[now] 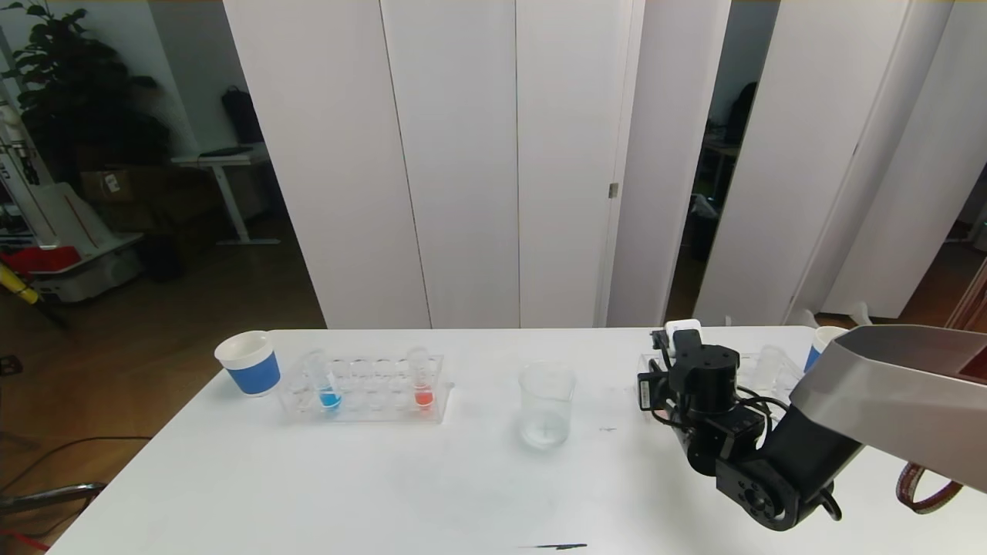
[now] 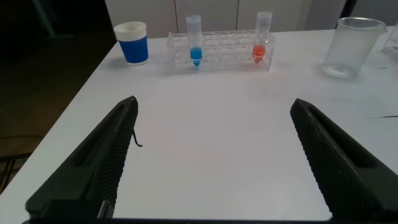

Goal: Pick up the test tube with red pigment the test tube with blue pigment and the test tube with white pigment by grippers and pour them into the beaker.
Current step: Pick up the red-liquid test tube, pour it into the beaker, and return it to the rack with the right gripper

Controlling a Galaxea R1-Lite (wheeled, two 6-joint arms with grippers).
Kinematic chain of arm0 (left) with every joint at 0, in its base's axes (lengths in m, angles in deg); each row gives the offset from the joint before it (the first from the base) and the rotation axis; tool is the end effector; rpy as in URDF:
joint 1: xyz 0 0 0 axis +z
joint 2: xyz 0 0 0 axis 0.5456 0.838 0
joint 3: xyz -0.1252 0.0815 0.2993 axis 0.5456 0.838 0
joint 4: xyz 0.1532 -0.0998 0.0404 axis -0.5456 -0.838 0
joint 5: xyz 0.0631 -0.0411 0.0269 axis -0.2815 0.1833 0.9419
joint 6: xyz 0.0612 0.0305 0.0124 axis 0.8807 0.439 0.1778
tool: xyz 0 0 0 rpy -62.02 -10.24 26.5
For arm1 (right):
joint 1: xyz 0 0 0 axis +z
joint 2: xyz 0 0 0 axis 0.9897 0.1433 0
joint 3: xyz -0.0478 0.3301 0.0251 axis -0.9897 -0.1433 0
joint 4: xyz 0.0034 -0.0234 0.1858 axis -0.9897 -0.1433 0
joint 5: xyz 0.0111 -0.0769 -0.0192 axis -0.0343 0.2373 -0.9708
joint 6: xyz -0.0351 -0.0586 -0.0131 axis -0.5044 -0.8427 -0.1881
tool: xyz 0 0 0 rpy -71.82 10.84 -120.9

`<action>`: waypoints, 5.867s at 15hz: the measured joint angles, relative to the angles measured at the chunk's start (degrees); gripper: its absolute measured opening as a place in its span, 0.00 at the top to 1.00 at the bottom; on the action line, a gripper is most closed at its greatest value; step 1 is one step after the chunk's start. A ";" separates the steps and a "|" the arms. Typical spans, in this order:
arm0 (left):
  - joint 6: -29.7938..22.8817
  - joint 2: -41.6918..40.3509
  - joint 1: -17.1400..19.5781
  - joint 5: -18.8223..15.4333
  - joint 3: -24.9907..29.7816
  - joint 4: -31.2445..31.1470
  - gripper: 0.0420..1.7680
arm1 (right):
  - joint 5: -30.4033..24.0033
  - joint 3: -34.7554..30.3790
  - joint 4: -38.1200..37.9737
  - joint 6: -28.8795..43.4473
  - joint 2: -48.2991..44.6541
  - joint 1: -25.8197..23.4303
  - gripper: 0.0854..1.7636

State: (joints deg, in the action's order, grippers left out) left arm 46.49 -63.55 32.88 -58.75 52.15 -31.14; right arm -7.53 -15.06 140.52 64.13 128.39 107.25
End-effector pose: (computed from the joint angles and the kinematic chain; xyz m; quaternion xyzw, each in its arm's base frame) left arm -0.0138 -0.0009 0.0751 0.0114 0.0008 -0.0078 0.9999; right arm 0.4236 0.1625 0.0421 -0.0601 0.1284 -0.0468 0.9888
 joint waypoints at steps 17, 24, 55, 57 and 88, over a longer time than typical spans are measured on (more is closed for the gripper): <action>0.00 0.00 0.00 0.00 0.00 0.00 0.01 | -1.76 6.08 -4.60 -1.76 -10.75 -0.74 0.70; 0.00 0.00 0.00 0.02 0.00 0.02 0.01 | -22.02 28.53 -33.01 -1.94 -14.67 -2.80 0.70; 0.00 0.00 0.00 0.00 0.00 0.00 0.01 | -63.44 24.11 -18.19 -68.82 -7.51 -3.01 0.70; 0.00 0.00 0.00 0.00 0.00 0.00 0.01 | -64.62 22.69 -18.21 -72.40 -7.42 -3.54 0.70; 0.00 0.00 0.00 0.02 0.00 0.00 0.01 | -64.87 34.62 -18.16 -99.33 0.22 -4.19 0.70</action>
State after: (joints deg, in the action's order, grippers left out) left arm 46.49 -63.55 32.88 -58.73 52.15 -31.14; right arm -72.40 19.56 122.36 -35.20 128.61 103.06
